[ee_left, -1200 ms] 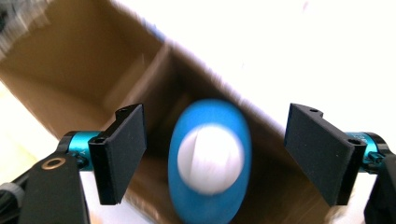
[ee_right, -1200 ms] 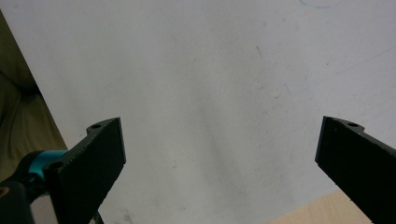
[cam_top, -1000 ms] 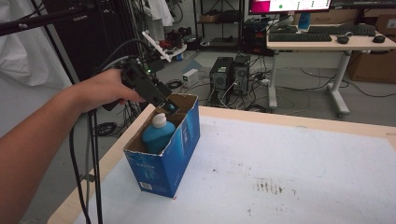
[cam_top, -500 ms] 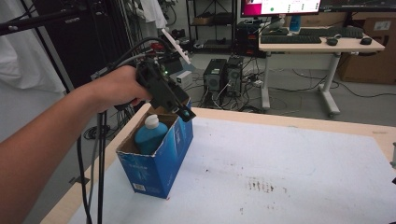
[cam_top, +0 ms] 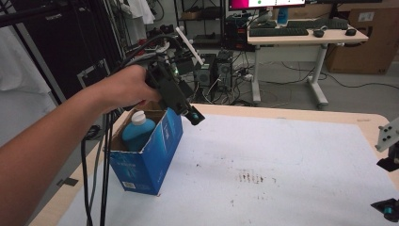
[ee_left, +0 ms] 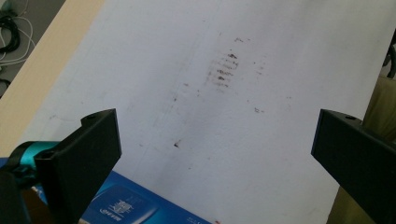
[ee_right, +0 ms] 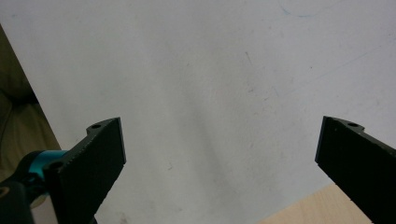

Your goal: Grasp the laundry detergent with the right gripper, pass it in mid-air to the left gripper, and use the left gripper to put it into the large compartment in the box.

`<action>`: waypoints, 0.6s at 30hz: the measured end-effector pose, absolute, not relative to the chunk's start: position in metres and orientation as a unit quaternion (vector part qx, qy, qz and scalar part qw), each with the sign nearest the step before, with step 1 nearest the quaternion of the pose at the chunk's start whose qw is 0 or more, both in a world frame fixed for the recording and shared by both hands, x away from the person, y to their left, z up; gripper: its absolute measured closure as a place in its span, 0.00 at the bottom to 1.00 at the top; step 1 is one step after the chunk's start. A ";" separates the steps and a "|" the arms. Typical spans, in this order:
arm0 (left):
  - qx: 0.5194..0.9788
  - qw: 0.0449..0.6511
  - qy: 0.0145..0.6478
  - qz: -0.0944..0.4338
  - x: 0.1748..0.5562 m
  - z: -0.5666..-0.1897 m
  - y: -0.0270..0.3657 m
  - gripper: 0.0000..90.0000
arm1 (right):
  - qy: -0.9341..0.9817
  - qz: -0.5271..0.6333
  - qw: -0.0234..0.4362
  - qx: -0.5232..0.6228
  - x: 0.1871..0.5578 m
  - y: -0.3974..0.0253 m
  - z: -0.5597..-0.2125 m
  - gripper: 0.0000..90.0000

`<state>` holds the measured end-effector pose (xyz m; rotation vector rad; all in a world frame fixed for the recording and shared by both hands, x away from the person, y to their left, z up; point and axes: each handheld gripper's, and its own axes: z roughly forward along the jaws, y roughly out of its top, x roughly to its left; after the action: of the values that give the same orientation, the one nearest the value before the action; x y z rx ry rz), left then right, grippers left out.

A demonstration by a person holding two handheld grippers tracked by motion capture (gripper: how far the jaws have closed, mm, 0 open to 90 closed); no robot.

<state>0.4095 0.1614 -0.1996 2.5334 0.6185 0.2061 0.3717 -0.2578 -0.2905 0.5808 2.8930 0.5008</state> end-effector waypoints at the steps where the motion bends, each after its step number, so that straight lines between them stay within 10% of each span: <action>1: 0.935 0.262 0.228 0.073 0.410 -0.199 0.159 0.02 | 0.964 0.168 0.074 0.195 0.372 -0.258 -0.290 0.01; 18: 0.939 0.264 0.203 0.091 0.414 -0.201 0.113 0.02 | 0.962 0.175 0.074 0.196 0.375 -0.252 -0.292 0.01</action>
<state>0.4136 0.1135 -0.2011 2.5373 0.5492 0.2459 0.3754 -0.2524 -0.2915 0.5876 2.8885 0.5241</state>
